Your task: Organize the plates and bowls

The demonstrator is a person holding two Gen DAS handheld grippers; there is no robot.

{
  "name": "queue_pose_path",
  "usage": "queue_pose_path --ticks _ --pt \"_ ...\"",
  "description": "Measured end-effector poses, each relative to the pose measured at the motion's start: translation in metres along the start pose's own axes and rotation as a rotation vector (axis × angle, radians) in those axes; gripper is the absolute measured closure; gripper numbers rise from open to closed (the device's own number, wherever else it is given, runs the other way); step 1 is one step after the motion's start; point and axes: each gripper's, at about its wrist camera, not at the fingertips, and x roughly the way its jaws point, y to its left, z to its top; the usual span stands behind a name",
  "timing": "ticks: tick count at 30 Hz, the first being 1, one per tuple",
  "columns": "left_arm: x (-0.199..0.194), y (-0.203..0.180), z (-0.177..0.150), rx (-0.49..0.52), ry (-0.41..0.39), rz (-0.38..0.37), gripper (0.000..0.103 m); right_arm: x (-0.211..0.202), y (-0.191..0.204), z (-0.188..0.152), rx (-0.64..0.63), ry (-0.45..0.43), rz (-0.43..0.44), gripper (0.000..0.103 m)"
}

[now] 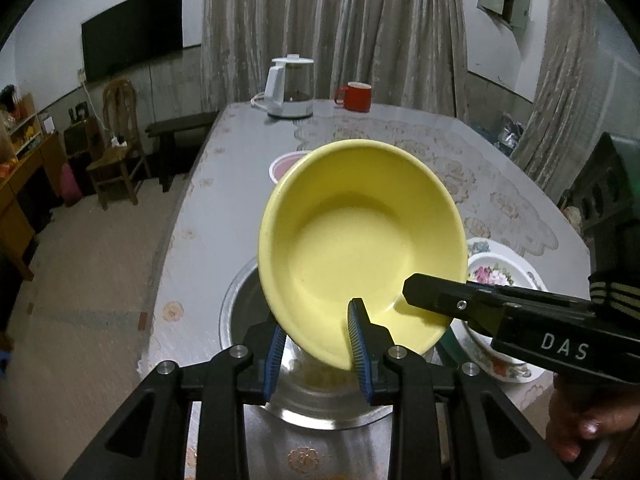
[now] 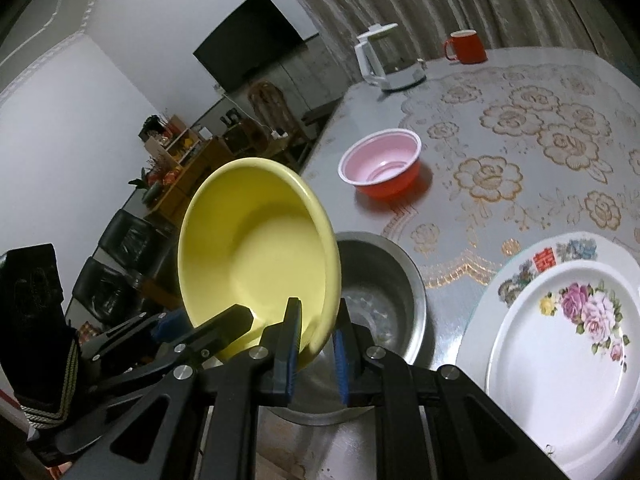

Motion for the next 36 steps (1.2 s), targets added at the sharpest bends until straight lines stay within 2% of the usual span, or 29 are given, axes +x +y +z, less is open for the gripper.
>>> queue_pose_path --ticks 24,36 --pt "0.059 0.013 -0.025 -0.032 0.149 -0.014 0.073 0.035 -0.018 -0.019 0.035 0.123 -0.078 0.087" --pt "0.065 0.019 -0.025 -0.023 0.156 0.002 0.072 0.046 -0.012 -0.017 0.000 0.163 -0.113 0.085"
